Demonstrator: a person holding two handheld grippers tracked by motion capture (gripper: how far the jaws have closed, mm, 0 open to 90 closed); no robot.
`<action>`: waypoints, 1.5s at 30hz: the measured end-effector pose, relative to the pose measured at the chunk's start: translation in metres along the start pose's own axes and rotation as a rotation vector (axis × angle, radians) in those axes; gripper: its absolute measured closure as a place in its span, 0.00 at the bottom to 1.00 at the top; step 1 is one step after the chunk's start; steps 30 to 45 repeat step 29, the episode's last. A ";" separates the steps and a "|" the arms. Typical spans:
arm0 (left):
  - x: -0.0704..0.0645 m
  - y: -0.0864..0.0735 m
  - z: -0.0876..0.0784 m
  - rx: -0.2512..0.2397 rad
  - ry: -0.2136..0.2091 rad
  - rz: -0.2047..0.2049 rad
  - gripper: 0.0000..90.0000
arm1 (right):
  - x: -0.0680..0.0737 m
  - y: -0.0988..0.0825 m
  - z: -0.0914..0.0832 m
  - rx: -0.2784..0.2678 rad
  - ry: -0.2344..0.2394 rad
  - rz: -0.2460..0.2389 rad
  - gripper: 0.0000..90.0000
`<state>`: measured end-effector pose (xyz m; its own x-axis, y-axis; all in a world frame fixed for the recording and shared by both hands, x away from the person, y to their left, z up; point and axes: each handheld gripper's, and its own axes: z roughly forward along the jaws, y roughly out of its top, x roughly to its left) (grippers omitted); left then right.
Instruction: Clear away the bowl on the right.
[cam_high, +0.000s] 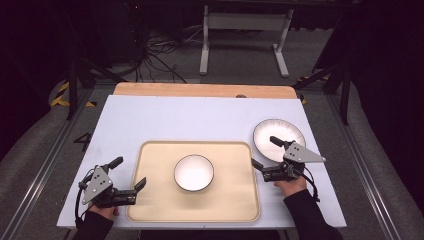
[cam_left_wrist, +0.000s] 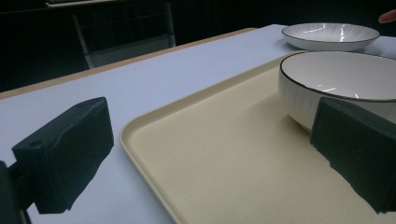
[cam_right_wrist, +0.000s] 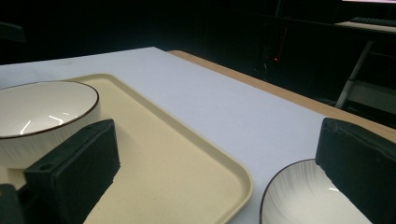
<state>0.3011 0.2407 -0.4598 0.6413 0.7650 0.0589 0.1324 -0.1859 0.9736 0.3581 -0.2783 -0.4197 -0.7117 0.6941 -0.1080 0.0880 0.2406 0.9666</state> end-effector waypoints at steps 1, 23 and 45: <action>0.000 0.000 0.000 -0.003 0.000 -0.001 0.00 | 0.001 -0.001 0.000 -0.002 -0.001 -0.006 0.00; 0.000 0.000 0.000 -0.005 -0.007 0.002 0.00 | 0.013 -0.022 0.003 0.063 0.018 -0.057 0.00; 0.000 0.000 0.000 -0.007 -0.007 0.002 0.00 | 0.013 -0.023 0.003 0.056 0.020 -0.053 0.00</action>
